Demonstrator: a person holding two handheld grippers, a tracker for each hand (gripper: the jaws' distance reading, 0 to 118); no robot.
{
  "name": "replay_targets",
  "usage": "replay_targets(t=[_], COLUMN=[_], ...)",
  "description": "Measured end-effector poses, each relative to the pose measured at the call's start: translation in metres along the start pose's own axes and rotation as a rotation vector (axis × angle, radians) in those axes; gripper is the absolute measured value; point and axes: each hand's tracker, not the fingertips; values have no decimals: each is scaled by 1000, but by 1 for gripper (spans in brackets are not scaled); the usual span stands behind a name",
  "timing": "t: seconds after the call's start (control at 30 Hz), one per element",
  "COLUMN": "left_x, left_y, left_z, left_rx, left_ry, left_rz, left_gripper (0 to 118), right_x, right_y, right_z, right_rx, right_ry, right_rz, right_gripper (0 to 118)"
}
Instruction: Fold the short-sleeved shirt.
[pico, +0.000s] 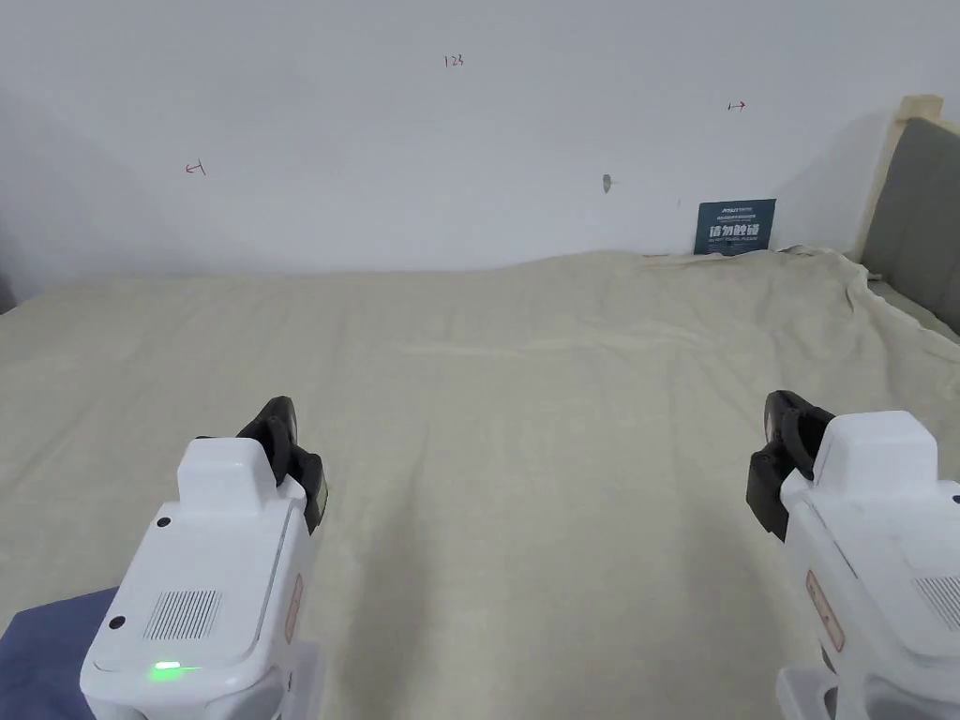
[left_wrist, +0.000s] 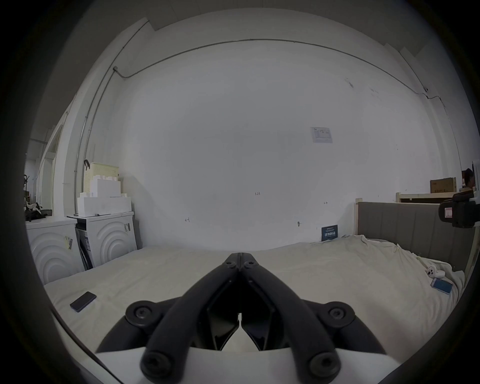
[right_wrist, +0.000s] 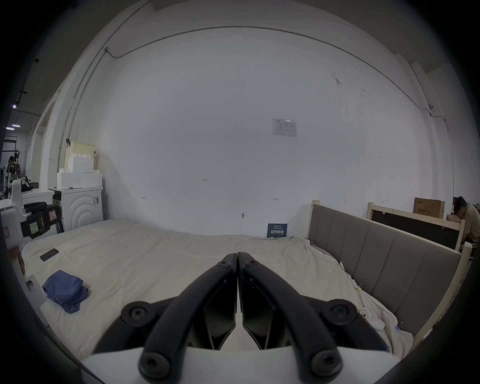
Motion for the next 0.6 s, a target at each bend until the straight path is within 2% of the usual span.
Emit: replay_targets(t=[0.6], left_x=[3], left_y=[-5], left_z=[5], left_rx=[15], left_ry=[-12], left_rz=[18], left_gripper=[0], right_x=[-4], right_y=[2], right_z=[7], right_rx=[22], right_ry=[-10], right_rz=[12], right_gripper=[0])
